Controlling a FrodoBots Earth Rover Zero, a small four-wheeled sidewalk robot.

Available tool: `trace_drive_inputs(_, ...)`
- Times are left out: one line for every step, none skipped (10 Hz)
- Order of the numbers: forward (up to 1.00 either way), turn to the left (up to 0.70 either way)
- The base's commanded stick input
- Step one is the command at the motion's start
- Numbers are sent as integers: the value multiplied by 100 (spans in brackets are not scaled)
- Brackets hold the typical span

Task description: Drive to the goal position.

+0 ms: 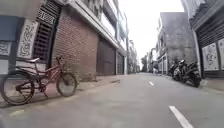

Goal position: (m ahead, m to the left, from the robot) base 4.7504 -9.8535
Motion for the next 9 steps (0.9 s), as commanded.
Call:
trace_drive_inputs(45, -8)
trace_drive_inputs(45, -45)
trace_drive_inputs(45, -45)
trace_drive_inputs(45, -45)
trace_drive_inputs(45, -41)
trace_drive_inputs(45, 0)
trace_drive_inputs(45, 0)
trace_drive_inputs(45, 0)
trace_drive_inputs(45, 0)
